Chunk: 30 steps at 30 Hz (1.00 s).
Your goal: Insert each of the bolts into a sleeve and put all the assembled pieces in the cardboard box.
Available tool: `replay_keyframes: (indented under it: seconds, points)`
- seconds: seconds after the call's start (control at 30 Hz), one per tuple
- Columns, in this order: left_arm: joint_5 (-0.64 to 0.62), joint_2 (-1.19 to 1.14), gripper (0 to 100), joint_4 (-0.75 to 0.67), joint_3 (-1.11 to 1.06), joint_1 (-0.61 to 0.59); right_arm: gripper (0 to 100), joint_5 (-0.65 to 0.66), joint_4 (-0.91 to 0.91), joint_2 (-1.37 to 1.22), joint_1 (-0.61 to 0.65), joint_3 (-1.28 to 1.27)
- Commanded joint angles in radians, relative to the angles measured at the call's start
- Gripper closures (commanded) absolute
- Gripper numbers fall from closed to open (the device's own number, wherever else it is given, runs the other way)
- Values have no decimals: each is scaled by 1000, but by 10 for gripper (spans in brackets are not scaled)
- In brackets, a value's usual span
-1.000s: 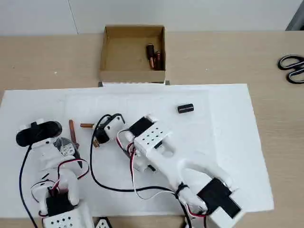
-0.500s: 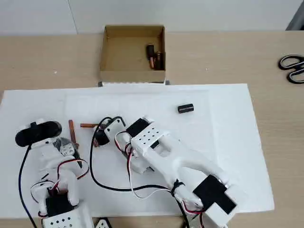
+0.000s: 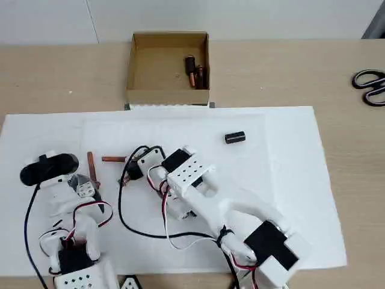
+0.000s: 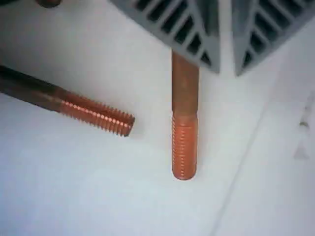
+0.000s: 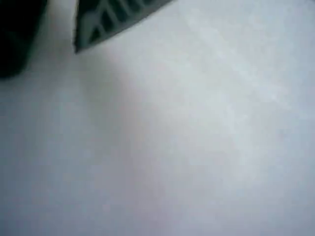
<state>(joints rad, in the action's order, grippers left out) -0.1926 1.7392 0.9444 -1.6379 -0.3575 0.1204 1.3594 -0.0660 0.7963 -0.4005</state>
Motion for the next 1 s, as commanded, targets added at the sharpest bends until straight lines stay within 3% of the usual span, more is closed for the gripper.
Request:
replay_keyframes:
  seconds: [0.0,0.33,0.7,0.97]
  points:
    - [5,8,993,-23,5,3,957,-11,13,-2,10,2]
    - [5,8,993,-28,-4,3,996,0,16,-65,2,20]
    - [0,8,994,-29,-4,61,995,71,180,203,-97,222]
    - [2,8,993,-23,-4,106,995,72,309,344,-303,249]
